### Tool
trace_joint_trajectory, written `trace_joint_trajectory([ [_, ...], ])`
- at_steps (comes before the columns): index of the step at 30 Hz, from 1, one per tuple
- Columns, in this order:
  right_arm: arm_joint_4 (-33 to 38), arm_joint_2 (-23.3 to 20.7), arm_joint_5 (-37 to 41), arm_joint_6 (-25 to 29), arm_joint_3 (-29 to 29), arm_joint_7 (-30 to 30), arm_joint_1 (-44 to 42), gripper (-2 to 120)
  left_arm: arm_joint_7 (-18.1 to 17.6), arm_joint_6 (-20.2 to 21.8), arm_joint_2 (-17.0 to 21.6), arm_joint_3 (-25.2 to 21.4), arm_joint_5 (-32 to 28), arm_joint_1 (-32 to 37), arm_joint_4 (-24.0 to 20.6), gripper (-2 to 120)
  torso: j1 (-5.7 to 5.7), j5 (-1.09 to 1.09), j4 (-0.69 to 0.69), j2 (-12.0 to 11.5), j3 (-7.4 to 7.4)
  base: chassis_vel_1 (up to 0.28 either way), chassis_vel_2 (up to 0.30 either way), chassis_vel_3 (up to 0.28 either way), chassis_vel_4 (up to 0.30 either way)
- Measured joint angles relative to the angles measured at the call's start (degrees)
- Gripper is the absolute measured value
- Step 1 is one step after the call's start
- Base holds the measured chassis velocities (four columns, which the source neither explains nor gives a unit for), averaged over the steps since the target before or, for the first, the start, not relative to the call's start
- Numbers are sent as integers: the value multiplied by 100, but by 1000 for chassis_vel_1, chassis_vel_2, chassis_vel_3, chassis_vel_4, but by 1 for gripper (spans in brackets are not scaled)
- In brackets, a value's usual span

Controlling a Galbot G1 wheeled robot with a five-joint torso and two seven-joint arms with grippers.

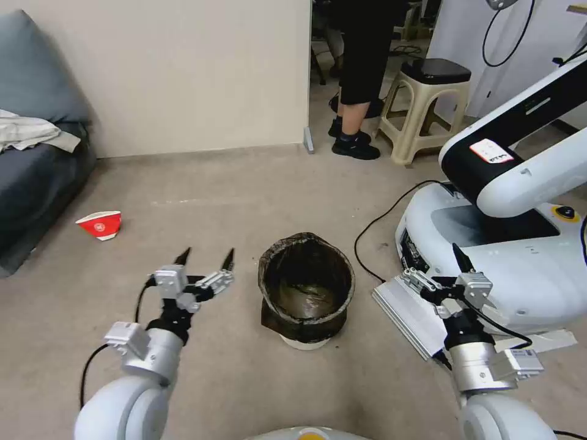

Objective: Pick up the trash can from the floor.

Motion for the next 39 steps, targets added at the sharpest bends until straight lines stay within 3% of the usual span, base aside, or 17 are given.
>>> trace_joint_trajectory([
  [5,3,4,-17,0,4,6,-15,100,-141,209,161,213,-212,-125,52,100,0,0,-2,0,0,0,0,0,0],
  [7,6,21,-48,0,28,18,-48,100,-495,507,444,666,-393,-367,242,100,0,0,-1,0,0,0,0,0,0],
  [13,23,114,-142,3,52,24,-108,100,-818,744,589,1222,-462,-654,595,100,0,0,0,0,0,0,0,0,0],
  [27,39,216,-237,33,71,25,-168,100,-1390,1157,599,1565,-434,-1337,1116,100,0,1,0,0,0,0,0,0,0],
  [39,-48,157,-220,21,134,46,-106,100,-1791,1389,461,1852,50,-1964,1721,100,0,1,0,0,0,0,0,0,0],
])
